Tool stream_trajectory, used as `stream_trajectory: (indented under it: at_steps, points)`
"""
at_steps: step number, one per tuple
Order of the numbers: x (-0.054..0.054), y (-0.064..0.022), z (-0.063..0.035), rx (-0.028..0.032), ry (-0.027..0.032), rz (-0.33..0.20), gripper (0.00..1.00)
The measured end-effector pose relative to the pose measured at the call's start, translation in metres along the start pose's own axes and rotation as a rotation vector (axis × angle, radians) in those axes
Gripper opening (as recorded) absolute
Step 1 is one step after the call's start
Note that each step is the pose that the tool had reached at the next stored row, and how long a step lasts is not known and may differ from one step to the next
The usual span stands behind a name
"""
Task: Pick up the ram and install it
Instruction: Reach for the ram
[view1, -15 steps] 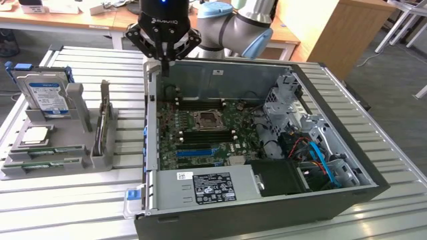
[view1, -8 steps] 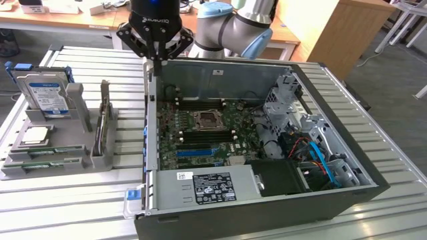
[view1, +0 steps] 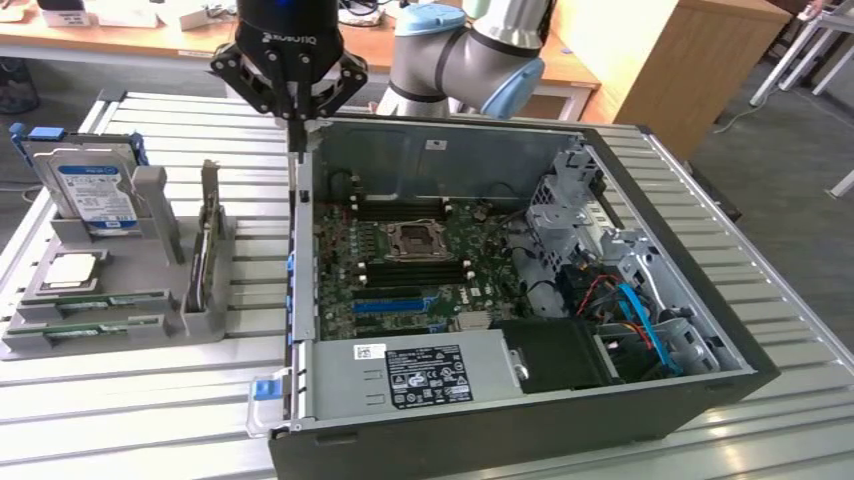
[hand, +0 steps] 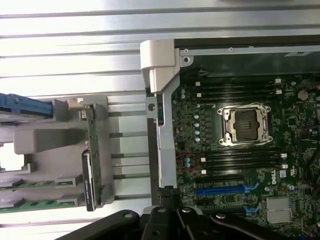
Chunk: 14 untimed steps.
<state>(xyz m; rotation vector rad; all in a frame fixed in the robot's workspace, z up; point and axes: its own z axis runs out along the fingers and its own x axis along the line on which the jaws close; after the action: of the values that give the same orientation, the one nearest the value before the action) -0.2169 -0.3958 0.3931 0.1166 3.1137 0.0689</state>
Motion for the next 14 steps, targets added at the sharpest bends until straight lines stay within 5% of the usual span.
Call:
stream_trajectory:
  at_steps: [14]
  points:
    - [0.03, -0.0021, -0.0007, 0.0, 0.0, 0.0, 0.11]
